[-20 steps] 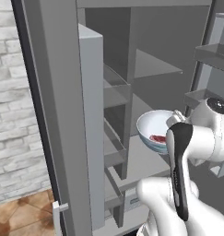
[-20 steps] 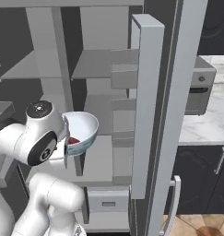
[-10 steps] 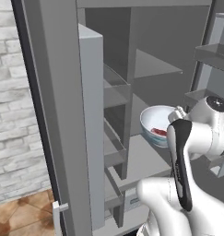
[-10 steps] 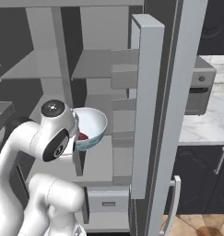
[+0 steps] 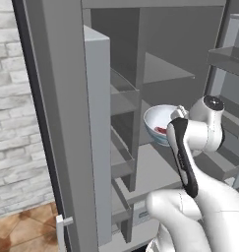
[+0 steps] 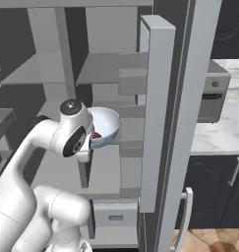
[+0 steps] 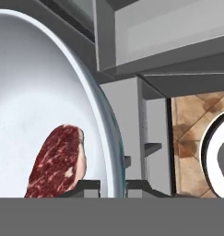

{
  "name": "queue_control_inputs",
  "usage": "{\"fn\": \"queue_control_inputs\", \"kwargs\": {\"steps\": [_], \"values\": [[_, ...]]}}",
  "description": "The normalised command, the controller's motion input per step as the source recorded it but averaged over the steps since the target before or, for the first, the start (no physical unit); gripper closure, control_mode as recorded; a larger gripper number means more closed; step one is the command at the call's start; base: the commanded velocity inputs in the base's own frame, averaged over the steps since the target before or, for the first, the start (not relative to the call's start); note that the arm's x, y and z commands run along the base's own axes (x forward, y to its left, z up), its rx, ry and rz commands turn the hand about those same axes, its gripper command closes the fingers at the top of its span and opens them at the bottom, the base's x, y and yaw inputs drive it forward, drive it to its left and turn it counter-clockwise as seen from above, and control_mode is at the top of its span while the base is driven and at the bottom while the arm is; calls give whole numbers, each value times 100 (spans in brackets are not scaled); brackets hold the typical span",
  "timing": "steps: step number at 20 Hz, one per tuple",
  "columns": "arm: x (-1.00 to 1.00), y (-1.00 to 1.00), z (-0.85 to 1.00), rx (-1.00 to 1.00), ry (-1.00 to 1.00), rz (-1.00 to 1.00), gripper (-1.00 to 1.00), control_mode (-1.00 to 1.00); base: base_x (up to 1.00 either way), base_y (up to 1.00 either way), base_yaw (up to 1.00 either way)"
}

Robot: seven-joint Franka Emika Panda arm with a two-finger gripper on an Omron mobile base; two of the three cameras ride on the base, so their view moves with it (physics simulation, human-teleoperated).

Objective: Place one of the steaks on the plate and the other in the bowl. Then place the bowl in the fridge.

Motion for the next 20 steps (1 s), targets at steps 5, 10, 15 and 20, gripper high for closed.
{"fn": "queue_control_inputs", "kwargs": {"steps": [5,10,15,20], "values": [[62,-5,-14,0,0,0,100,-100,0,0,0],[53,-14,-31,0,0,0,100,-100,0,0,0],[66,-7,-20,0,0,0,100,-100,0,0,0],[73,-13,-11,0,0,0,100,-100,0,0,0]]}}
